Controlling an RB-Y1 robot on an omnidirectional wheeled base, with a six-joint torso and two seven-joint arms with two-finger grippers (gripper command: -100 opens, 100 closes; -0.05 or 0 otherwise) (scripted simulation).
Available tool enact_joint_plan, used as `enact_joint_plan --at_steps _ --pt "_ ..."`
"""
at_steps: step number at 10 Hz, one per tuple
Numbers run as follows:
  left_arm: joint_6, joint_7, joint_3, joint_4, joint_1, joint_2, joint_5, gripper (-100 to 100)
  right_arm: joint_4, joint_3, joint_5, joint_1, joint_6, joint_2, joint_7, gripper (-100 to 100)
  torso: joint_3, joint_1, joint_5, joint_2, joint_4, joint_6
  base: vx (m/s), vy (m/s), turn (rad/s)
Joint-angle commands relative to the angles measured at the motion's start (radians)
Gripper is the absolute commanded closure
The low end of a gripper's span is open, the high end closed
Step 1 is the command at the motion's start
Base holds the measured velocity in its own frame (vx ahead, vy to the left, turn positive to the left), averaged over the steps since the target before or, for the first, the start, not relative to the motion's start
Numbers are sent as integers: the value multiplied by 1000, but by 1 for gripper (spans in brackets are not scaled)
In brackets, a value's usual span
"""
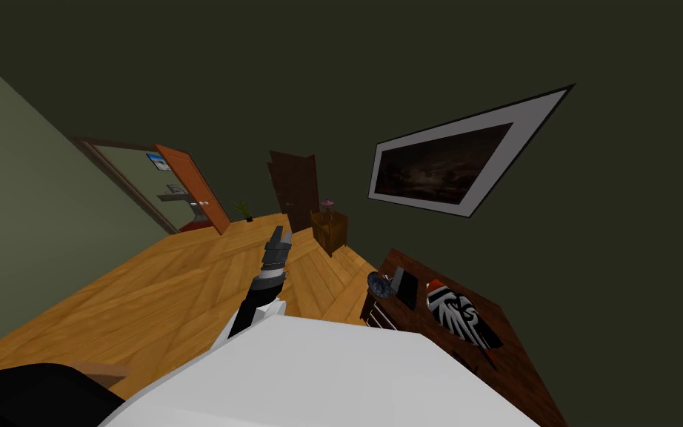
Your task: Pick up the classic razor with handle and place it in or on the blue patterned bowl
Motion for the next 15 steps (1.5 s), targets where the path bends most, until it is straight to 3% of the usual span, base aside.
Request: enact_joint_plan --at_steps 1,8,12,15 --pt "0 0 0 0 0 0 0 0 -1 8 -17 22 15 3 19 100 0 0 0 0 0 0 47 233 -65" --pt "0 0 0 0 0 0 0 0 11 -1 -75 115 74 20 111 100 -3 -4 -12 -2 -4 2 75 233 -49" --pt "0 0 0 0 0 0 0 0 -5 -15 -92 127 107 -5 125 100 -4 -6 -11 -5 -4 0 88 204 -24" --pt "0 0 0 0 0 0 0 0 -65 -39 -94 114 145 -49 103 100 -7 -9 -11 -9 -4 -2 118 143 1"
